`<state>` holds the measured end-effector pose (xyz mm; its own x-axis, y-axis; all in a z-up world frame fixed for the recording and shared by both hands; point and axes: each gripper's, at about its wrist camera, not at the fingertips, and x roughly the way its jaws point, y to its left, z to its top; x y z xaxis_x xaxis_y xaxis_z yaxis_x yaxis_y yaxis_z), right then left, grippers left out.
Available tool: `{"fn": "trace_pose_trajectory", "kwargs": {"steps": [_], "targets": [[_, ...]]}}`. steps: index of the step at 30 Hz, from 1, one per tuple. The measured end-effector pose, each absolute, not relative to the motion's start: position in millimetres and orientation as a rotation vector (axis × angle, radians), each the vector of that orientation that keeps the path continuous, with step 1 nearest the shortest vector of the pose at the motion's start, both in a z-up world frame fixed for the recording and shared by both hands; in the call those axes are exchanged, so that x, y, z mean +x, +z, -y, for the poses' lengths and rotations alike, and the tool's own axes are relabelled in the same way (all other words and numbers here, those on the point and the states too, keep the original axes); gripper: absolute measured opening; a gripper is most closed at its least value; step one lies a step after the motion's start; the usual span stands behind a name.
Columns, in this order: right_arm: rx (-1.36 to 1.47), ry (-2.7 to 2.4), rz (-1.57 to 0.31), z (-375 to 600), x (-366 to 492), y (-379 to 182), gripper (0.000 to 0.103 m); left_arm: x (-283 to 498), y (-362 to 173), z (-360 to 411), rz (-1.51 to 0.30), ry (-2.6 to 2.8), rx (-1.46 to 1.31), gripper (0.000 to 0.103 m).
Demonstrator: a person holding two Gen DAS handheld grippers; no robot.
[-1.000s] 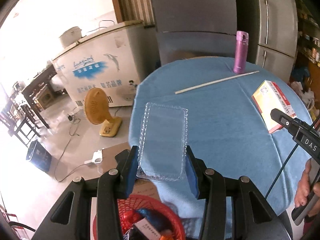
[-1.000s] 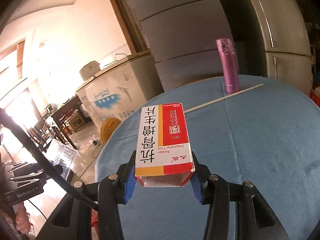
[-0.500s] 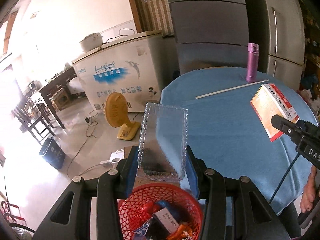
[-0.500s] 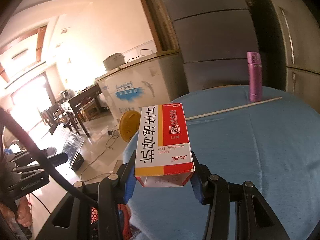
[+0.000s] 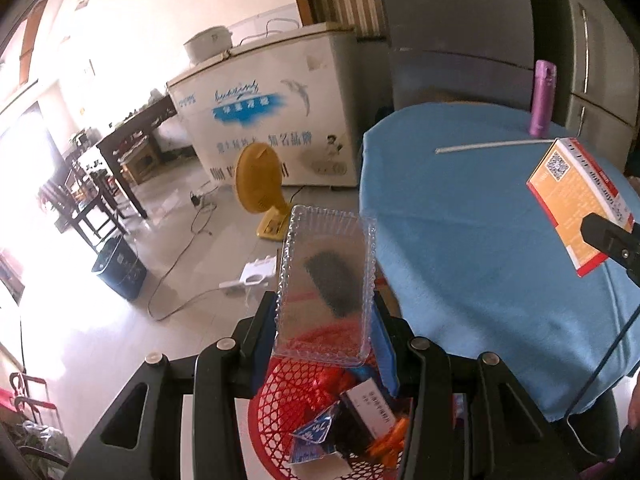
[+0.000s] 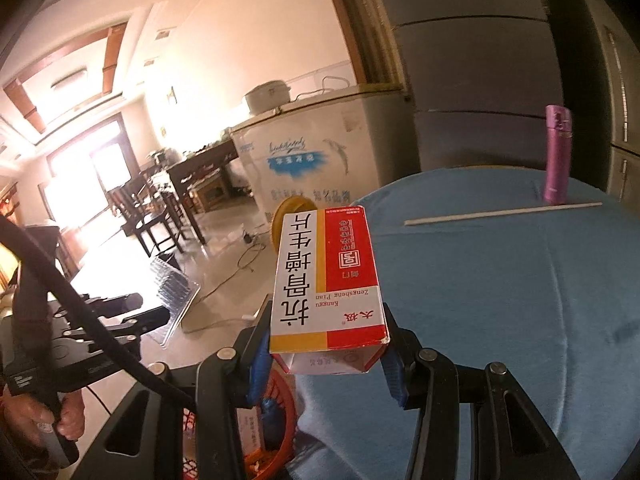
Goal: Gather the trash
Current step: 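Carry the clear tray and orange box over the red basket with both grippers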
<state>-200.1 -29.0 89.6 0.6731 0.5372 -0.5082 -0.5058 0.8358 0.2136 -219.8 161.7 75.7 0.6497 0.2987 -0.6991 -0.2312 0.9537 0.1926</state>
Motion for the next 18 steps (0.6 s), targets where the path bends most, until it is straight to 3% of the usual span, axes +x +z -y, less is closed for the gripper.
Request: {"fn": "trace_pose_trajectory", "kwargs": {"steps": [18], "targets": [[-0.056,0.738,-0.731,-23.5,-214.3,45.0,0.05,-226.0,27.8,-183.0,-0.937,0.351,0.07,0.046]]}}
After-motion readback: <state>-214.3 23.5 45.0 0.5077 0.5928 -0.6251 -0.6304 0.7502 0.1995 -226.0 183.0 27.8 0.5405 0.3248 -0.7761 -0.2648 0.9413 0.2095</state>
